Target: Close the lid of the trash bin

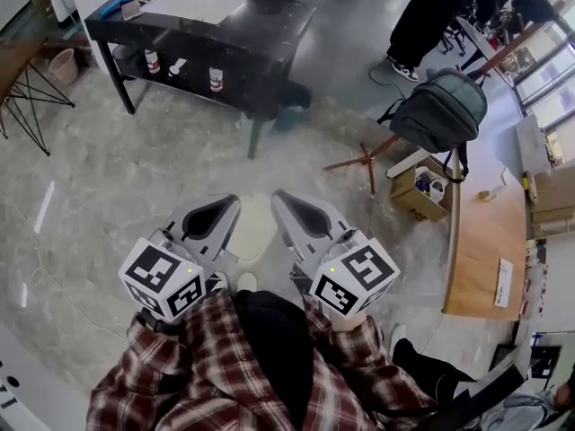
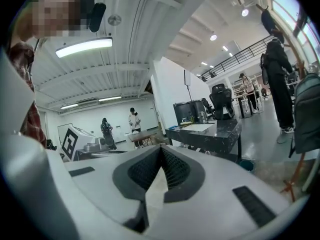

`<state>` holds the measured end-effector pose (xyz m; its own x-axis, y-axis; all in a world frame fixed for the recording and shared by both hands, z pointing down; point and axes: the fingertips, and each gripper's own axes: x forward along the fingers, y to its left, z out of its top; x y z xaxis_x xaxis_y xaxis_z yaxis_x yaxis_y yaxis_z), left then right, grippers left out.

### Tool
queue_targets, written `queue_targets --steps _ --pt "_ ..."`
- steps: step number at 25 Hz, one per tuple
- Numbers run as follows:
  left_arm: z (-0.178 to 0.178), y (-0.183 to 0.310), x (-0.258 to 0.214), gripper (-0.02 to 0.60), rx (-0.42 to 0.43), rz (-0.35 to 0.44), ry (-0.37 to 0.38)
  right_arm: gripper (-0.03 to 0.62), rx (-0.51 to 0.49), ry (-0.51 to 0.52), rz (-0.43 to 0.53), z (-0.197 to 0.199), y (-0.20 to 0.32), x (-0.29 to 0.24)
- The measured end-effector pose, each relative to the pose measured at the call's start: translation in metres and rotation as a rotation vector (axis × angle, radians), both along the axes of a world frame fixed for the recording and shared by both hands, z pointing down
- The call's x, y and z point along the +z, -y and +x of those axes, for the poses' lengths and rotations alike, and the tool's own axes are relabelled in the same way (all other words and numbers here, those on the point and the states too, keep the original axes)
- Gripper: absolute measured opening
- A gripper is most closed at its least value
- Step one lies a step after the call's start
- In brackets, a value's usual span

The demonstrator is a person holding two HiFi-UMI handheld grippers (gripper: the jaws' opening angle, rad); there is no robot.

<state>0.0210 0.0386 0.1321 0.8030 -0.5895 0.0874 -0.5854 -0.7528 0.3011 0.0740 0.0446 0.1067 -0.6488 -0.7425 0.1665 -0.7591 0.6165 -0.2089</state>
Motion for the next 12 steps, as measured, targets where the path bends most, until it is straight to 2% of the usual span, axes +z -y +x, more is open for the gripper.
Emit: queue_targets --steps 12 --pt "0.011 0.003 -0.005 0.012 0.0 0.001 0.022 0.014 -0.037 -0.001 -0.017 -0.003 0.004 0.002"
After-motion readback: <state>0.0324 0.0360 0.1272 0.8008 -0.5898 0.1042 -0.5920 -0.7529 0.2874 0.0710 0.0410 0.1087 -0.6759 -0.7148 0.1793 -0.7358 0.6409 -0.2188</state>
